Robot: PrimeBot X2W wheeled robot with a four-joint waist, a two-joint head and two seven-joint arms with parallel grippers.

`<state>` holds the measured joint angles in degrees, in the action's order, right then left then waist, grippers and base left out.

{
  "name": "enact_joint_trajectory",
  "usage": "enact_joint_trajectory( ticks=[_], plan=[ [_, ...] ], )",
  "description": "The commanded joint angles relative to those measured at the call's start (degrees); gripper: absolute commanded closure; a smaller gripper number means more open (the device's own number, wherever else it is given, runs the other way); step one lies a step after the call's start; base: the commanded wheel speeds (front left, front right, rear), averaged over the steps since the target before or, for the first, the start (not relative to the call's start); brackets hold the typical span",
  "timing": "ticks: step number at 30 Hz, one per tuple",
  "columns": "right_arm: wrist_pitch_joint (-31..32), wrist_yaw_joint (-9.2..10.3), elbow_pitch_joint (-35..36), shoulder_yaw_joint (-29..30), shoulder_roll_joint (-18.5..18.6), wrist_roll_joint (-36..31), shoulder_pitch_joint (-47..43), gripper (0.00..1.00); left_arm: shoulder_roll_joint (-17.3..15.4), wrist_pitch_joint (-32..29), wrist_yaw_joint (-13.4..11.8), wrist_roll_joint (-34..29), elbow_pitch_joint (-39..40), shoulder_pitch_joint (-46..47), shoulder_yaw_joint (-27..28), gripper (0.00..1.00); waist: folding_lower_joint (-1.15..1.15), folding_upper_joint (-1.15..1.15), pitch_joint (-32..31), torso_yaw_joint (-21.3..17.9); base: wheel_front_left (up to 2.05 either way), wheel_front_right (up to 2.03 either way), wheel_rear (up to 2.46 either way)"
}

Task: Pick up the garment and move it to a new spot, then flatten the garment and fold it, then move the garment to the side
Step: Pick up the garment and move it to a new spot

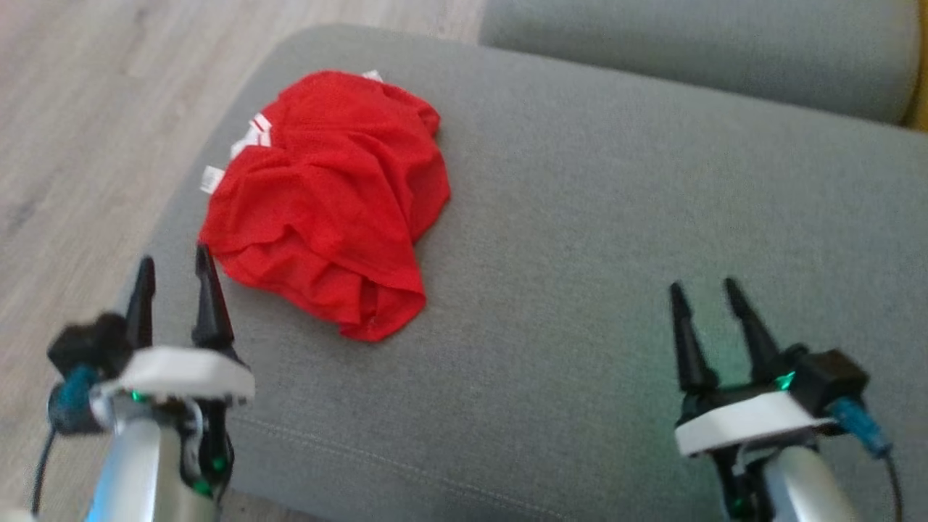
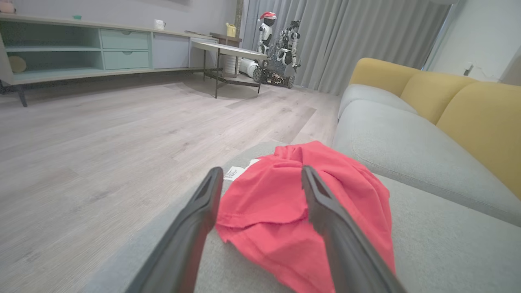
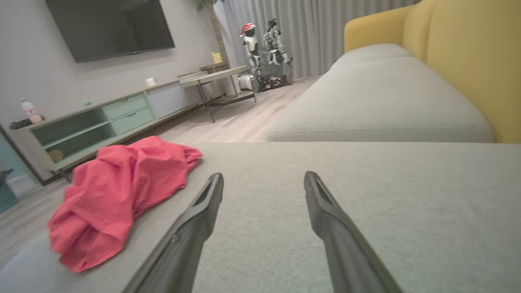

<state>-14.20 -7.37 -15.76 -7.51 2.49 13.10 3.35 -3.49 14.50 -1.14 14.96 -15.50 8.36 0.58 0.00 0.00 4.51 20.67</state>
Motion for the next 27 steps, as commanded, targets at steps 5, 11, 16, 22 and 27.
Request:
enact_joint_trajectory(
  ticks=[5, 11, 16, 22, 27],
  plan=[
    [0.7, -0.12, 5.6, 3.6, 0.4, -2.9, 4.2, 0.0, -4.4, -3.3, 2.3, 0.8, -6.7, 13.2, 1.5, 0.0, 0.0, 0.0, 6.8, -4.0, 0.0, 0.0, 0.0],
    [2.2, -0.12, 8.8, 5.5, 0.4, 0.5, 6.1, 0.0, -8.3, -11.8, 3.6, 0.7, -17.7, 24.5, 0.5, 0.0, 0.0, 0.0, 10.8, -7.3, 0.0, 0.0, 0.0],
    [2.7, -0.12, 11.1, 4.4, 0.4, -0.2, 6.9, 0.0, -11.2, -17.7, 4.4, 0.4, -26.3, 32.2, -0.4, 0.0, 0.0, 0.0, 13.3, -9.5, 0.0, 0.0, 0.0],
    [2.8, -0.12, 11.8, 4.2, 0.4, -0.2, 7.5, 0.0, -14.3, -21.9, 4.6, -1.0, -35.1, 38.0, -1.9, 0.0, 0.0, 0.0, 15.3, -11.8, 0.0, 0.0, 0.0],
    [2.4, -0.12, 11.8, 4.1, 0.4, 0.0, 7.9, 0.0, -15.5, -23.3, 5.3, -0.9, -40.4, 40.8, -2.6, 0.0, 0.0, 0.0, 16.6, -13.2, 0.0, 0.0, 0.0]
  ],
)
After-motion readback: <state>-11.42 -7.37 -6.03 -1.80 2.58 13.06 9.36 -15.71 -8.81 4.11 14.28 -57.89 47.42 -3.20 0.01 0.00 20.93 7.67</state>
